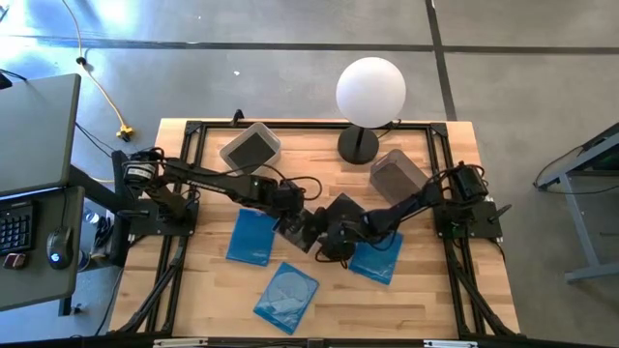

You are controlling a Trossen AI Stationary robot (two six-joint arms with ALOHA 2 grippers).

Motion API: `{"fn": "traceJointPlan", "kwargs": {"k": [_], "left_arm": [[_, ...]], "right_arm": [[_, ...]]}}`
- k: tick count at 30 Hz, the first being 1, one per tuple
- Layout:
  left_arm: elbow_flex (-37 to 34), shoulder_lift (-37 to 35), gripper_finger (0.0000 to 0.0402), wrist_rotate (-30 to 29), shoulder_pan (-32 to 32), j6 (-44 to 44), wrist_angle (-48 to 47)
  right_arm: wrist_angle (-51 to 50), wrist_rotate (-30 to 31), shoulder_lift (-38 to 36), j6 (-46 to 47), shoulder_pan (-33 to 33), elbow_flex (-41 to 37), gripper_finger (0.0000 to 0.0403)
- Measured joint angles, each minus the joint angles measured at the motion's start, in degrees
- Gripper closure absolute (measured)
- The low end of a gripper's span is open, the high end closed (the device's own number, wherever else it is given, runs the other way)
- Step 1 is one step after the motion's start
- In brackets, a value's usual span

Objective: Pick & place jewel cases by type
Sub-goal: Put the left black CD case into the white bin

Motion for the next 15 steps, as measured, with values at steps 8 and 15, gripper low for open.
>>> {"fn": "traceJointPlan", "kwargs": {"k": [8, 15], "left_arm": [[-0.04, 0.07, 0.0172, 0.04, -2.57, -8.03, -13.45], [-0.04, 0.07, 0.0172, -1.7, -4.77, -11.93, -15.95]], "right_arm": [[5.58, -4.23, 0.0, -1.4, -3.52, 0.02, 0.0195], [6.37, -7.88, 0.0, -1.31, -4.73, 0.09, 0.0195]]}}
